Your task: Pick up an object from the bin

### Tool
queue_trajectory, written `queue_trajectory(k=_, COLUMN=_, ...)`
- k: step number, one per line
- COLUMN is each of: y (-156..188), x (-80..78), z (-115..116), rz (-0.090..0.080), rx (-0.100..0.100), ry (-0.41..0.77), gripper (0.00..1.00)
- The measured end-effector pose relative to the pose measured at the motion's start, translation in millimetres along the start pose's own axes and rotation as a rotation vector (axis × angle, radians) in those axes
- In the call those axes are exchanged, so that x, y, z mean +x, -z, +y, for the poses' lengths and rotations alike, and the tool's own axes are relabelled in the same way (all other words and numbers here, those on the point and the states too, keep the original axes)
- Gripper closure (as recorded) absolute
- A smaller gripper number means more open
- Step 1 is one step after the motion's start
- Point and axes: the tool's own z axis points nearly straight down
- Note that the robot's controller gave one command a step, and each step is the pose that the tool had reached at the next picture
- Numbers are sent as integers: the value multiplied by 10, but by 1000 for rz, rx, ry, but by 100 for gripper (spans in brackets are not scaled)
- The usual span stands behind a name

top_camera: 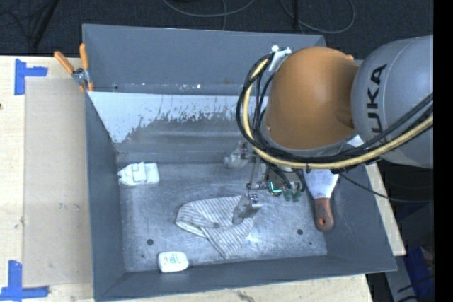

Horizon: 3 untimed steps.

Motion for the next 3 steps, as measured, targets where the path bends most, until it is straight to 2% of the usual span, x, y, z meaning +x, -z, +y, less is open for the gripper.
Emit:
queue_trajectory(k=1, y=39, x=-15, z=-4, rz=-8, rx=-1, ry=-3, gripper=0)
queue_trajectory(k=2, y=-407, x=-97, z=-31, rz=-16, rx=-1, ry=40, gripper=0)
queue_trajectory(k=3, y=-1537, x=141, z=172, rz=-4, rx=-3, ry=-248, gripper=100)
